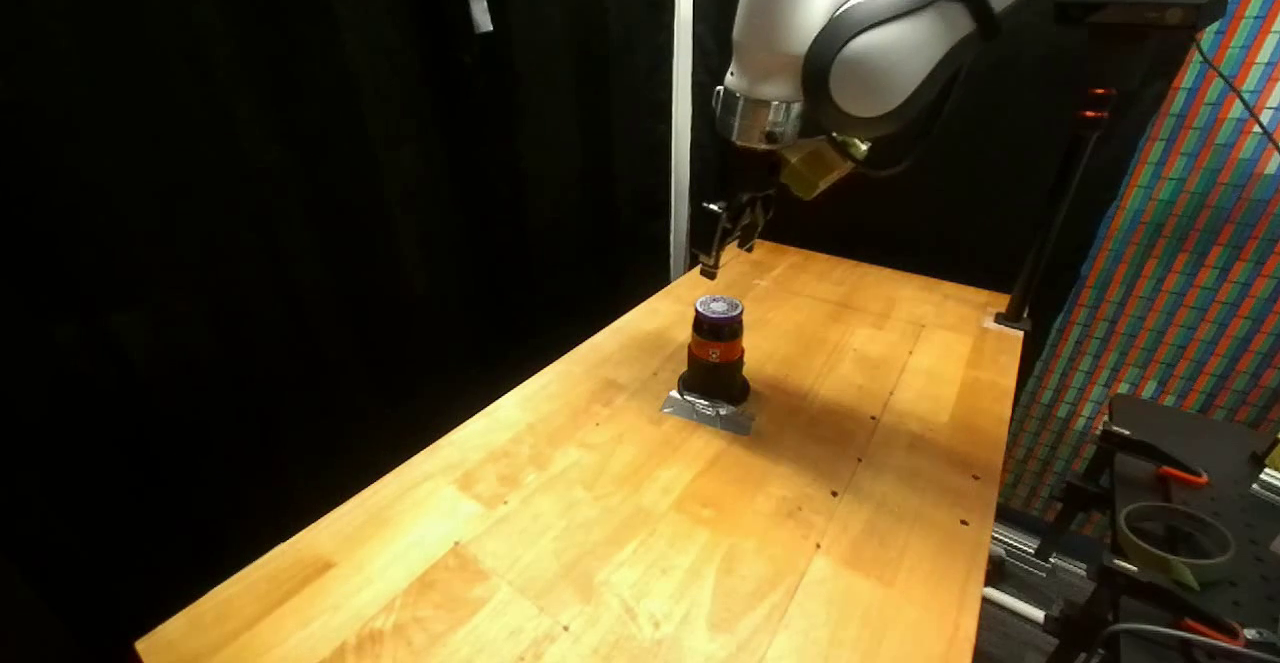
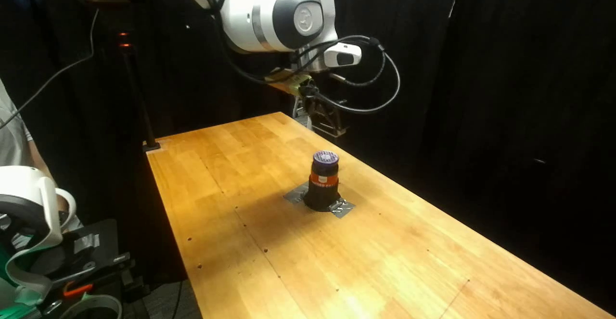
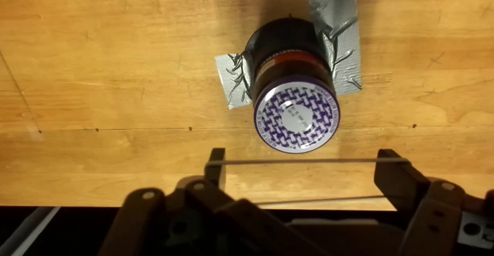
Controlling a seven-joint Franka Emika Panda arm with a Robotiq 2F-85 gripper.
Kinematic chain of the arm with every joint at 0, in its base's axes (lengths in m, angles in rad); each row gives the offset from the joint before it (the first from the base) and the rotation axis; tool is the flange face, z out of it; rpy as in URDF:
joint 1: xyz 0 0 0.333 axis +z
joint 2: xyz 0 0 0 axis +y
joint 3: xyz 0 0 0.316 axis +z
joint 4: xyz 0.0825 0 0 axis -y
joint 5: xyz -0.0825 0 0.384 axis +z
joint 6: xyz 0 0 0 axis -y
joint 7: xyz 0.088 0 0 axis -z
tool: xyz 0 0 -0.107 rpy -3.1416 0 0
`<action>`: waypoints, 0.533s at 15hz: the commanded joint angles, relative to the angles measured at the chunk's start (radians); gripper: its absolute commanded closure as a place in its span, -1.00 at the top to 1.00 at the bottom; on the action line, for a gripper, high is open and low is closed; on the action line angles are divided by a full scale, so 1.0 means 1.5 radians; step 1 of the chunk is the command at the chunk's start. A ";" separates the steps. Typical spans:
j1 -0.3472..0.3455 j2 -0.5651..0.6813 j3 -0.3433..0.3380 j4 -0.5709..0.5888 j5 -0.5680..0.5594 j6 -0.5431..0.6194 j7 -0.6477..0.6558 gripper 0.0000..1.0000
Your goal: Put the rubber band on the cup
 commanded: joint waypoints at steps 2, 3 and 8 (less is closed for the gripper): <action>0.007 0.088 -0.025 0.092 0.040 0.014 -0.044 1.00; 0.009 0.102 -0.031 0.101 0.043 0.020 -0.044 1.00; -0.006 0.156 -0.017 0.138 0.122 0.003 -0.106 1.00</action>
